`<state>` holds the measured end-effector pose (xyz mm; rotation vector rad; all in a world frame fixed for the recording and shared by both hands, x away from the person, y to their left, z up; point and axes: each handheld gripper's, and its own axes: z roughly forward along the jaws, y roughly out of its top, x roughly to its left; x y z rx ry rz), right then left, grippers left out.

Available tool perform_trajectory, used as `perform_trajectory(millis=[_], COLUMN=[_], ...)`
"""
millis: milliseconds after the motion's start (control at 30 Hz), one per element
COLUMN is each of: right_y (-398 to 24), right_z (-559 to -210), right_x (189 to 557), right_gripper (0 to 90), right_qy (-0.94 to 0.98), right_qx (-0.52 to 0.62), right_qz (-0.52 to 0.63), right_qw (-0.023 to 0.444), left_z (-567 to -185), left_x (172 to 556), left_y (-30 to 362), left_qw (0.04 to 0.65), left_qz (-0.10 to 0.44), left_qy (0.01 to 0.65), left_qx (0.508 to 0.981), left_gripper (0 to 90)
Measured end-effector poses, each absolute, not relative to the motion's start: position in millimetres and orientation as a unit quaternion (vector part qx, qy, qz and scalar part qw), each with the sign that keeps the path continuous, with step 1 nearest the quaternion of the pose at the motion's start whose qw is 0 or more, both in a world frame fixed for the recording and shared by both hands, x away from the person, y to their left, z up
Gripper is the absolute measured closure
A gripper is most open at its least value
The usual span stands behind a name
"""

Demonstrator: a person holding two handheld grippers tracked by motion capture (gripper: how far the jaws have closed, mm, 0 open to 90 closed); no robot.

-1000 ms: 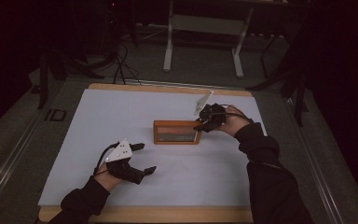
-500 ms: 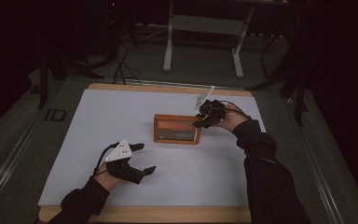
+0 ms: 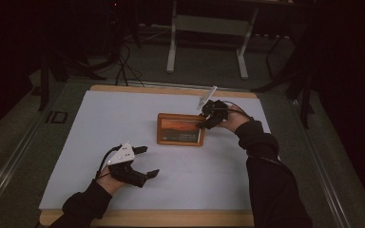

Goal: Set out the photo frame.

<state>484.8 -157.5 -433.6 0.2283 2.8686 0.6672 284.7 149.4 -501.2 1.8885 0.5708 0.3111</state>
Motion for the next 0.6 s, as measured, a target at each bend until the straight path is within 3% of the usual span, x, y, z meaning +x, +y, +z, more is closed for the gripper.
perform_trajectory(millis=[600], right_y=[-155.7], right_z=[-436.1], right_x=[490.1], right_gripper=[49.9], right_qy=[0.967], right_qx=[0.079], right_qz=[0.222], right_qw=[0.099], left_z=[-501.3], left_x=[284.7], left_y=[149.1], left_qw=[0.544], left_qz=[0.127], left_qy=[0.239], left_qx=[0.794], left_gripper=[6.7])
